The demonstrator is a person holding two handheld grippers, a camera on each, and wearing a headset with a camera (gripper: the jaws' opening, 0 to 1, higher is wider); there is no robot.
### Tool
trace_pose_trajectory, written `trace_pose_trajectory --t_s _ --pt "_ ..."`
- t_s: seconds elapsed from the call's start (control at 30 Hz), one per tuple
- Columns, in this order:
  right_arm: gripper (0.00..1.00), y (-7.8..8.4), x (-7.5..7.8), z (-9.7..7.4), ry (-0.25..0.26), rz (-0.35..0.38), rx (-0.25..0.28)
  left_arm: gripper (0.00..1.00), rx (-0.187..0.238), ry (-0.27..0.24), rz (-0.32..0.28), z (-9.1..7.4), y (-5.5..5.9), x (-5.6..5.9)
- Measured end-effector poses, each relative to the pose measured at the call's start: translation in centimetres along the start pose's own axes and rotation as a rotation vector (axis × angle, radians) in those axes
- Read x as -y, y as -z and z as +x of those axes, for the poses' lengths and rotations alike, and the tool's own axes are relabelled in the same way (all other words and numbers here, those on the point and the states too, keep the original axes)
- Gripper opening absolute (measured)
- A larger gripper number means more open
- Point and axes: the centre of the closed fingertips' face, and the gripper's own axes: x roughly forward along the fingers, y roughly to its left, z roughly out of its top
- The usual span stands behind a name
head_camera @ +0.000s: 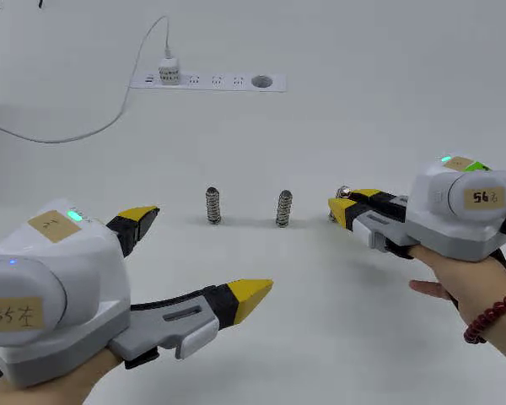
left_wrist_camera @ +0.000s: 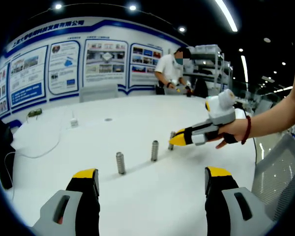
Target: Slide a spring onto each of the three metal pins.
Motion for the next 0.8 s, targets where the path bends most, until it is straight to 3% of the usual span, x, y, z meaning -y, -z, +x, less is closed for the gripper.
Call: trace_pose_trajectory --t_s 0.23,0.63,0.73,0.8 --pt "0.28 -0.9 -0.4 -1.1 -0.012 0.016 0.024 0.91 -0.01 -0.017 -0.002 -0.3 0.0 -0.6" --pt "0.61 -1.9 -2.1 -5.2 -0.052 -0.004 -0.012 0.95 -0.021 -0.028 0.007 -1.1 -0.9 -1.8" --pt "0.69 -1.6 -2.2 -6.1 -0.055 0.042 -0.056 0.96 -0.029 -0.029 -0.006 -1.5 -1.1 -2.0" --pt "0.69 -2.1 -2.3 -7.0 -0.058 0.036 -0.035 0.97 -0.036 -0.032 0.002 -1.8 -1.1 -2.0"
